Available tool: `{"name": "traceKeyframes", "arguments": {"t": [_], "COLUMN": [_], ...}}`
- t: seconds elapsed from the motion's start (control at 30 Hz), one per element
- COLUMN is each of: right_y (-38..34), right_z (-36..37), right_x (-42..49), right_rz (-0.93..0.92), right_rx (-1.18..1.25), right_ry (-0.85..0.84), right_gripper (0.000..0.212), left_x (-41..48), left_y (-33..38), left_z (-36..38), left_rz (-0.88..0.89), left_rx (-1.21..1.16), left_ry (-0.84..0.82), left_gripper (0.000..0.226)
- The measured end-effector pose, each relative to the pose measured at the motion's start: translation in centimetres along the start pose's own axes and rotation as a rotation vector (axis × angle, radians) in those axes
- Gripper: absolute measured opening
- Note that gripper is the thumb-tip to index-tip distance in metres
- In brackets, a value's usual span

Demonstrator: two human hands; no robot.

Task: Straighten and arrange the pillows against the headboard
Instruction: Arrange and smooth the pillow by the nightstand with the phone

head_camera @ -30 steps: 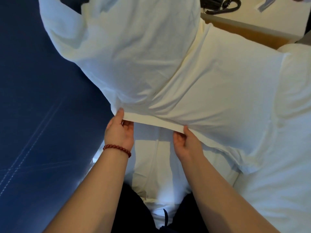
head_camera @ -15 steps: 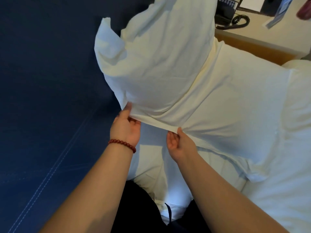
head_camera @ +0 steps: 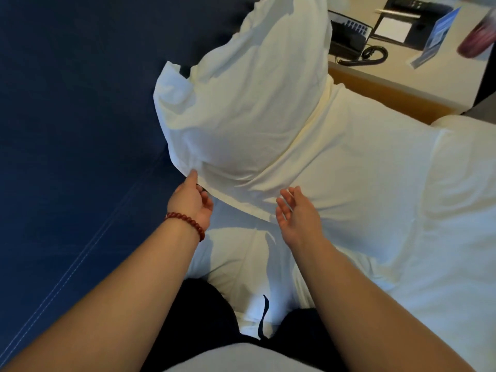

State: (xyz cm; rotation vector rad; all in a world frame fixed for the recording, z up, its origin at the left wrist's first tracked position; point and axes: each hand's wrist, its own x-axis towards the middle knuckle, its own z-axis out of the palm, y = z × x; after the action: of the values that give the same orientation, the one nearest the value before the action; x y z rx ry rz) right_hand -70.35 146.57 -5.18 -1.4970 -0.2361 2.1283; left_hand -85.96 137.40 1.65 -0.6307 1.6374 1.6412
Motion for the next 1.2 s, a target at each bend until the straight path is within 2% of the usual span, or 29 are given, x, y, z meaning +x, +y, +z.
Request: {"name": "traceKeyframes", "arguments": {"t": [0.1, 0.17, 0.2, 0.27, 0.37, 0.47, 0.57, 0.67, 0.73, 0.8, 0.87, 0.9, 0.97, 1.07, 1.13, 1.2], "right_y": [-2.2, -3.8, -4.6, -6.2, -8.7, -11.4, -13.8, -15.2, -15.5, -15.4, -15.3, -15.3, -15.5, -16.3, -17.2, -18.2], "right_z": [-0.4, -0.7, -0.8, -0.8, -0.1, 1.6, 3.6, 5.9, 7.6, 9.6, 11.9, 13.2, 15.8, 19.2, 20.9, 22.2], "right_x": [-0.1, -0.4, -0.7, -1.3, -2.2, -3.4, -4.7, -5.9, -6.4, -6.8, -7.2, -7.3, -7.5, -6.7, -6.1, -6.0], "right_rz": [-0.087, -0.14, -0.162, -0.192, -0.23, -0.271, -0.331, -0.381, -0.436, -0.522, -0.659, -0.747, -0.96, -1.212, -1.221, -1.156], "right_rx": [-0.097, -0.166, -0.196, -0.254, -0.352, -0.44, -0.529, -0.598, -0.671, -0.761, -0.86, -0.918, -1.074, -1.409, -1.62, -1.717], "right_ry": [-0.023, -0.057, -0.077, -0.128, -0.219, -0.316, -0.402, -0.465, -0.486, -0.516, -0.561, -0.588, -0.649, -0.66, -0.616, -0.541], "right_gripper": [0.015, 0.014, 0.013, 0.011, 0.012, 0.012, 0.014, 0.014, 0.013, 0.013, 0.019, 0.021, 0.029, 0.041, 0.039, 0.021], "left_x": [-2.1, -4.3, -5.4, -7.6, -9.8, -10.5, -9.7, -8.6, -8.1, -8.1, -8.5, -8.7, -8.6, -8.3, -8.3, -8.4], "left_y": [-1.0, -1.1, -0.8, 0.4, 3.2, 5.8, 7.7, 9.3, 10.2, 10.8, 11.5, 11.9, 12.4, 12.8, 13.4, 14.2], "left_z": [1.1, 2.6, 3.5, 5.4, 7.3, 8.3, 8.5, 8.5, 8.6, 8.7, 8.4, 8.2, 7.4, 6.3, 5.4, 4.6], "left_rz": [-0.103, -0.034, 0.061, 0.365, 0.813, 1.067, 1.295, 1.312, 1.299, 1.312, 1.296, 1.278, 1.29, 1.402, 1.408, 1.335], "left_rx": [0.098, 0.268, 0.353, 0.527, 0.716, 0.806, 1.044, 1.278, 1.476, 1.738, 1.916, 1.975, 2.03, 1.879, 1.679, 1.494], "left_ry": [-0.068, -0.151, -0.185, -0.229, -0.167, -0.066, 0.034, 0.111, 0.228, 0.4, 0.516, 0.527, 0.498, 0.357, 0.206, 0.082], "left_gripper": [0.019, 0.013, 0.01, 0.008, 0.011, 0.019, 0.03, 0.046, 0.052, 0.043, 0.023, 0.014, 0.022, 0.025, 0.029, 0.03]}}
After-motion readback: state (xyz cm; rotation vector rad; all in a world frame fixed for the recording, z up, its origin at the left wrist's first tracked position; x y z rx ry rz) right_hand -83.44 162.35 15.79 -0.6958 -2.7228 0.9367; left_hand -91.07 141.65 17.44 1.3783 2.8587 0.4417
